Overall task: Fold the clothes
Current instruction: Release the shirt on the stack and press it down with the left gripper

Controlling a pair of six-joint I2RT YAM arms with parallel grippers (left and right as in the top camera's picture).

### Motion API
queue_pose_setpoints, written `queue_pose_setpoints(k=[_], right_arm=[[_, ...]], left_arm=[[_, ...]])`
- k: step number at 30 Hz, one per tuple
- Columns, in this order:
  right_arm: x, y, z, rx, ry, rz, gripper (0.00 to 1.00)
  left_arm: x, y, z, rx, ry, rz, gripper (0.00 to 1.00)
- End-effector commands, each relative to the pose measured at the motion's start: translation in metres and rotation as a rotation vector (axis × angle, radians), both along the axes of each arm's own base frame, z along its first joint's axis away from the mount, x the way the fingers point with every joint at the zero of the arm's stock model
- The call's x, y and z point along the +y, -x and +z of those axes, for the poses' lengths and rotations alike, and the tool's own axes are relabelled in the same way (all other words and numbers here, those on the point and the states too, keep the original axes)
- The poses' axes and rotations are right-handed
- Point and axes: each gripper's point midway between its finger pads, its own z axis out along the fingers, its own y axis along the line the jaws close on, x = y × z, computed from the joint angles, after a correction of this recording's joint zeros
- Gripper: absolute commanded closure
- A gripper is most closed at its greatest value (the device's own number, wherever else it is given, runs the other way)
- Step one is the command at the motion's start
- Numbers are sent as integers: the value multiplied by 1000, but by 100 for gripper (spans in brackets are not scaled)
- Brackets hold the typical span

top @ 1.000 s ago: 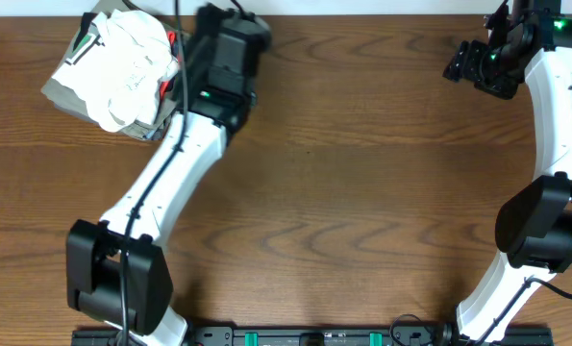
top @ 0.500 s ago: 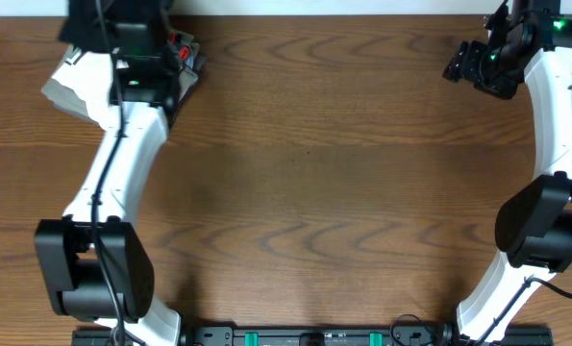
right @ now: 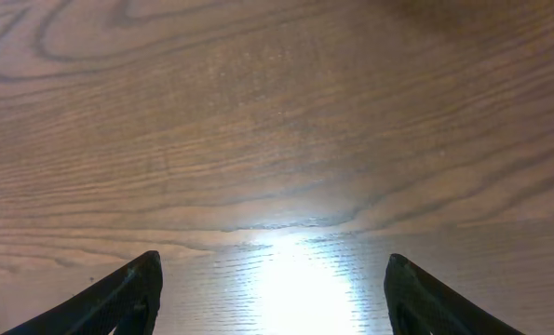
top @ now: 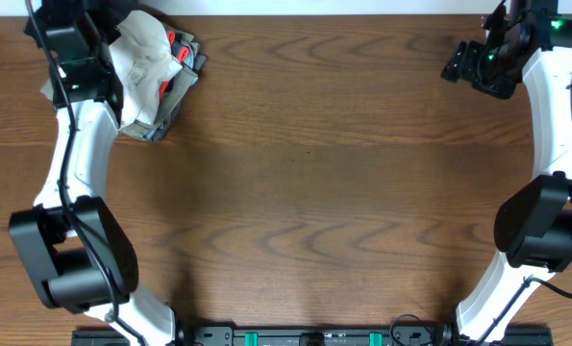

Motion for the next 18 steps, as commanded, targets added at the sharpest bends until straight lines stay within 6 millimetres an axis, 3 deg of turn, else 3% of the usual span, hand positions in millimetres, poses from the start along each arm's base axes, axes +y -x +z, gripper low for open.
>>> queue_pose_setpoints(k=[1,12,18], right_arm=[[8,-6,-1,-8,2,-1,25],[16,-10,0,-26,14,17,25],[16,-12,1,-32,15,17,25]], left_arm=[[-1,-11,0,-22,-3,-71,94],[29,-22,-6,-117,-35,24,94],[39,-17,-32,-15,-9,41,94]])
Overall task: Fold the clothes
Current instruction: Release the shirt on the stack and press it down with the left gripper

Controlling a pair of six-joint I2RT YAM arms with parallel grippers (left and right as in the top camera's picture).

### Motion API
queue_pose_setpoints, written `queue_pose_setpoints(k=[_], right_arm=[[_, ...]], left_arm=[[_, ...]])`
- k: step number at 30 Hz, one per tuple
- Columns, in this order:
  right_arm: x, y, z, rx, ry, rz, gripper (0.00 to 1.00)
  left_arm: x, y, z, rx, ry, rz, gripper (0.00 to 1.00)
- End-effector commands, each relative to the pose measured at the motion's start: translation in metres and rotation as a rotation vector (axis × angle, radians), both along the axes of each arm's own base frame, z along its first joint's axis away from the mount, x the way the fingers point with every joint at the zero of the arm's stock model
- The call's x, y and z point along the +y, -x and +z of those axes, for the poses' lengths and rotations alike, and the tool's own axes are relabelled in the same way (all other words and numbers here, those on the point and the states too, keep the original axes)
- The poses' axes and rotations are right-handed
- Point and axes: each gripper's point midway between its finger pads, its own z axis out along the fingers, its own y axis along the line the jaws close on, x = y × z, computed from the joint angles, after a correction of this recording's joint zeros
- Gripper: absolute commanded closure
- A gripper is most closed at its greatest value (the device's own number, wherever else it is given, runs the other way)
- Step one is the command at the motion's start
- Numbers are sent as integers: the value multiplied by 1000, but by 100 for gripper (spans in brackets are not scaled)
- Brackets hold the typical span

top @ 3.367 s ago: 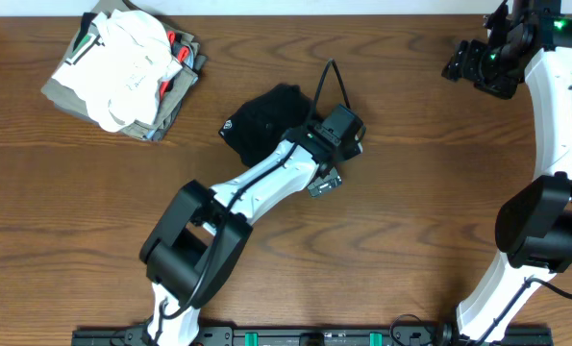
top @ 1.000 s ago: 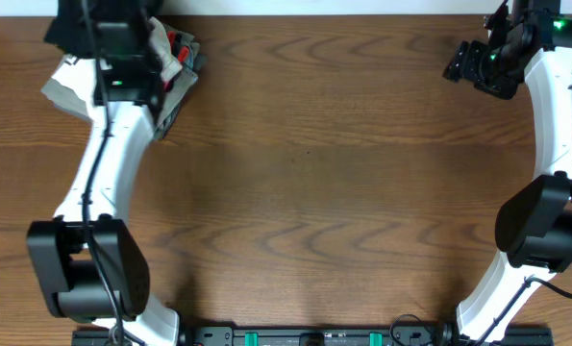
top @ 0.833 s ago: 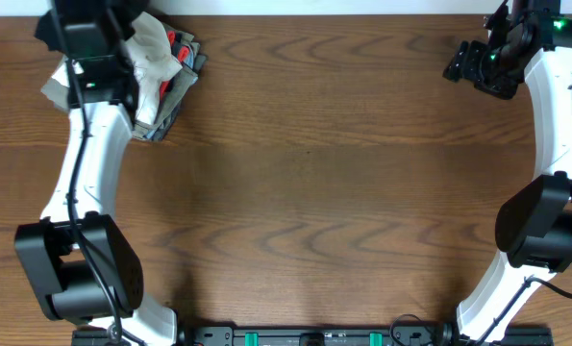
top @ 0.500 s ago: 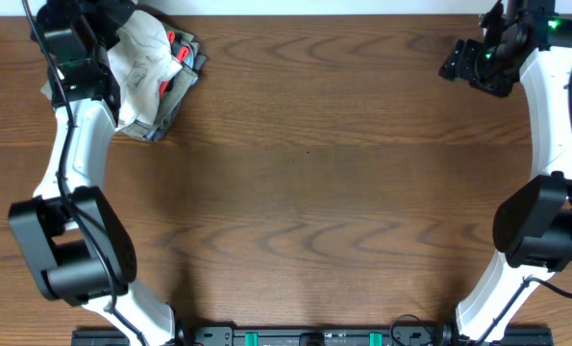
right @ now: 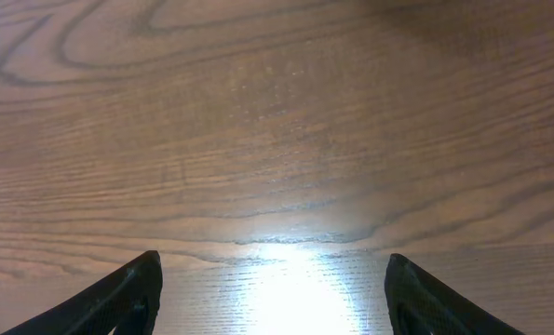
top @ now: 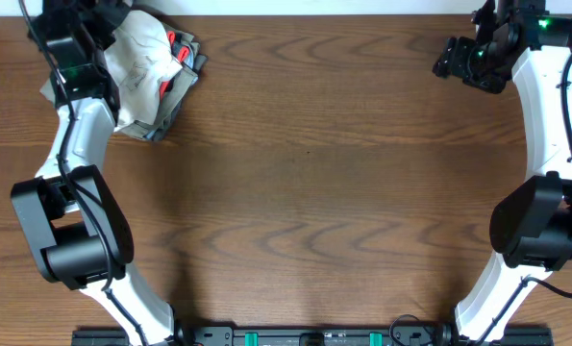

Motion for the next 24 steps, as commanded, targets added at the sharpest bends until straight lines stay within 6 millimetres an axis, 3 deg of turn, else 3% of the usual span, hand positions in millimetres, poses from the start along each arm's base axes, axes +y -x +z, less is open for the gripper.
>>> queue_pose_setpoints(k=[1,5,9,14,18,19,21,24], right_arm=[[2,-3,-2,3,2,-9,25],[2,-3,-2,1,3,-9,26],[2,-3,-2,1,2,-9,26],[2,-3,-2,1,3,-9,26],[2,-4,-2,0,3,-9,25],[2,-4,-2,-2,3,-9,25],[2,-5,-1,-8,3,-9,25],[1,-6,-1,-12,4,-10,24]], left_arm=[[8,2,3,12,-4,19,94],[-5,2,-20,95,34,-1,94],[-26,-1,-29,92,148,-8,94],[-63,-3,-46,146,223,-48,94],[-90,6,-75,276,250,-73,90],[-96,10,-84,317,255,-78,74],[-105,18,-98,378,279,-77,4],[-110,25,-107,377,414,-9,2]])
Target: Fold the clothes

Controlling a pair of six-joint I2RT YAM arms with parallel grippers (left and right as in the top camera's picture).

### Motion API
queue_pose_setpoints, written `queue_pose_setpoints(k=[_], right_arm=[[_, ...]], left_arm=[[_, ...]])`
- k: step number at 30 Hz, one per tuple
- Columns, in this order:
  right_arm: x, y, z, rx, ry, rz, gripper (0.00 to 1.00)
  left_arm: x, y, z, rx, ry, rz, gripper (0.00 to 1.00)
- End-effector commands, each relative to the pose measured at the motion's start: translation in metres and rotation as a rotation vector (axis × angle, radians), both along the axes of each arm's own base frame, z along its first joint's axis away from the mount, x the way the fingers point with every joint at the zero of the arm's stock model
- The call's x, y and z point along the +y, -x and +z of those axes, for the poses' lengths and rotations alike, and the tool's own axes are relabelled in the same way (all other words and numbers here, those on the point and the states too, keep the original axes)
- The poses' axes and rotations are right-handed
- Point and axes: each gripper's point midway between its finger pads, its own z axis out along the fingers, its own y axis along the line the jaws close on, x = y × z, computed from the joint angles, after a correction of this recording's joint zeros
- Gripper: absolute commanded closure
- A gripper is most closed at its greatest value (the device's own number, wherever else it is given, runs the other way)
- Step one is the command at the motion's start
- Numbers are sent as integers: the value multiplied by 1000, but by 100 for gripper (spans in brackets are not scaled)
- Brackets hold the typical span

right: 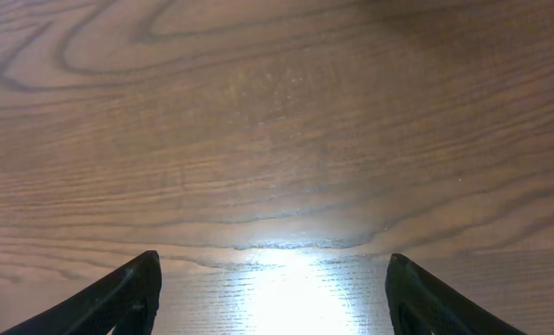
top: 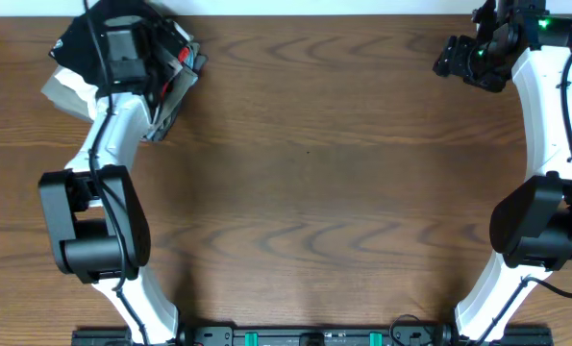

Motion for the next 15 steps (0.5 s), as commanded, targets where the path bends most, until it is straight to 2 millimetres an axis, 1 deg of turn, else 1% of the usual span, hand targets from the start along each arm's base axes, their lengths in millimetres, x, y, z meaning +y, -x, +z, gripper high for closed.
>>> queue_pose_setpoints(k=[1,3,5,7,8,10,11,12,13,15], right_arm=[[2,-3,-2,0,0,-7,24],[2,-3,-2,0,1,-7,23],[2,-4,-2,-1,1,-7,23],[2,-4,-2,-2,0,-7,23],[2,-4,-2,-2,0,-7,23],[2,-4,-2,-1,0,-7,23],[2,-4,-2,-1,1,-7,23],[2,-4,-2,-2,0,-7,23],[2,-4,-2,-2,0,-7,23],[2,-4,-2,-1,0,-7,23]], left_arm=[[-3,-1,6,-46,168,139,2],[-7,0,14,-96,322,246,2],[-17,3,26,-126,443,301,2],[-42,9,47,-130,541,265,2],[-53,14,61,-140,569,242,2],[-67,19,89,-188,611,228,2],[-68,22,106,-232,631,246,2],[-63,23,119,-288,651,294,2],[-52,24,134,-363,667,361,2],[-35,21,154,-477,661,427,2]])
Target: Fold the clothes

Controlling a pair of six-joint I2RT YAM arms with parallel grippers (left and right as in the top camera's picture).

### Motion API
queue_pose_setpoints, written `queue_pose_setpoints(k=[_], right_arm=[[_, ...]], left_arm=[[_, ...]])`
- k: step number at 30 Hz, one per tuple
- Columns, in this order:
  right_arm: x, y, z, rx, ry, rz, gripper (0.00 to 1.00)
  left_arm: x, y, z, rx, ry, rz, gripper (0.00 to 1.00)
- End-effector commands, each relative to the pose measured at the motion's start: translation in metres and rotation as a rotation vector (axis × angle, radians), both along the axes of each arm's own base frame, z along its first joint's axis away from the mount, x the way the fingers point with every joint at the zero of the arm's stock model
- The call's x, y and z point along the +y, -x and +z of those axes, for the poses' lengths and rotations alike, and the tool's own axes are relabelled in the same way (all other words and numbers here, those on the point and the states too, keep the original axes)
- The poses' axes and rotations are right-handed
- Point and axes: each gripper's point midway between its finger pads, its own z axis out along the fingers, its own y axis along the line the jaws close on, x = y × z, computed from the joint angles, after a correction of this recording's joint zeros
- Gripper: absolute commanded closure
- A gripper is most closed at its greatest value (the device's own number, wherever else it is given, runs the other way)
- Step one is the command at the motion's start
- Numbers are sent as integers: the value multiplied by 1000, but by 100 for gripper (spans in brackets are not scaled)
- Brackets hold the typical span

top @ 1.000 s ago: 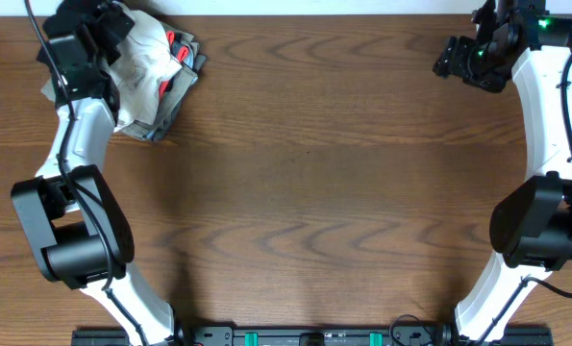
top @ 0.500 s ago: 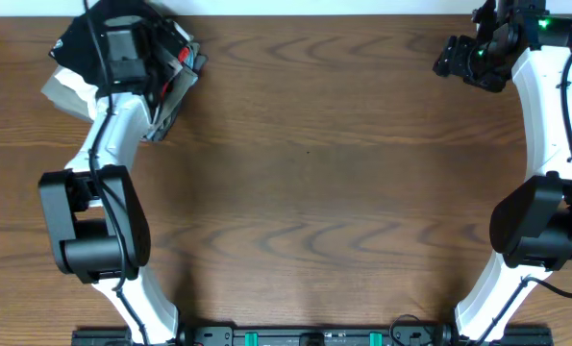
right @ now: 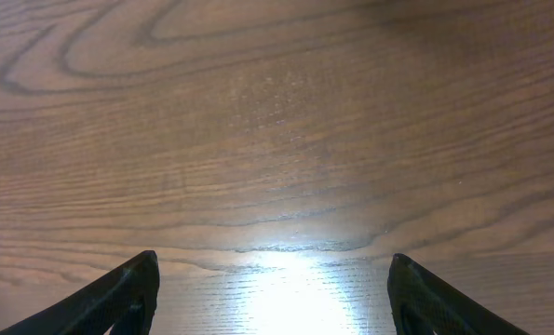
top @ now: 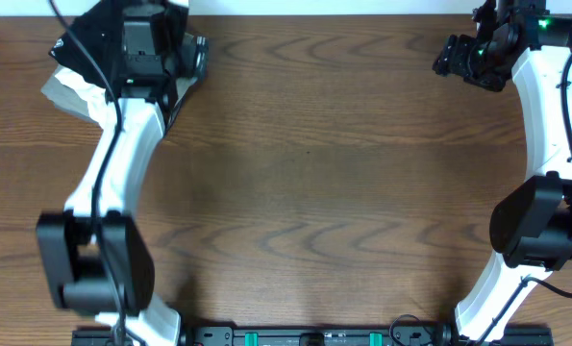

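Note:
A crumpled pile of clothes (top: 67, 92) lies at the table's far left corner. Pale cloth shows at its left and a dark grey edge (top: 197, 54) at its right. My left gripper (top: 159, 53) hangs right over the pile; the wrist hides its fingers and most of the cloth. My right gripper (top: 463, 56) is at the far right corner, away from the clothes. In the right wrist view the right gripper (right: 272, 261) stands open over bare wood with nothing between its fingers (right: 128, 293).
The brown wooden table (top: 305, 183) runs between the two arms. Its far edge (top: 314, 12) lies just behind both grippers. The arm bases and a black rail (top: 305, 336) sit at the near edge.
My left gripper has shifted a little to the right over the pile, and the red-marked cloth at the pile's right is now covered. The right gripper has not moved.
My left gripper was first at the pile's left side, with a cream garment and red-marked cloth showing. It stayed there, then stood over the pile's middle, and now covers its right part. The right gripper shifted slightly left early on and has stayed open over bare wood.

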Motion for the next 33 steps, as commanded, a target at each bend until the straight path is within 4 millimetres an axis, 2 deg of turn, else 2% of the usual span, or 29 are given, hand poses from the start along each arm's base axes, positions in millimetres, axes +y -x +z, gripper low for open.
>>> queue_pose_setpoints(k=[1,3,6,9,11,15,19,21,24,26,29,33], right_arm=[[2,-3,-2,4,0,-5,23],[3,-2,-3,7,0,-5,23],[3,1,-4,20,-1,-5,23],[3,6,-6,43,-2,-4,23],[3,8,-7,53,-3,-4,23],[4,12,-8,66,-3,-2,23],[5,15,-10,81,-5,0,24],[6,16,-10,84,-5,2,24],[9,15,-10,81,-5,8,24],[12,14,-9,77,-4,15,24],[18,13,-9,73,-3,27,24],[23,12,-9,70,-2,38,24]], left_arm=[[39,1,45,-164,87,232,2],[51,-8,51,-223,89,261,2],[78,-23,49,-297,93,306,2],[117,-42,36,-393,112,371,2],[134,-50,26,-432,116,394,2],[162,-67,-18,-460,123,414,2],[185,-72,-92,-356,135,462,2],[185,-72,-135,-260,146,458,2],[175,-65,-202,-79,168,422,2],[167,-58,-234,18,185,399,2],[157,-50,-258,112,204,375,2],[155,-46,-259,137,206,374,2]])
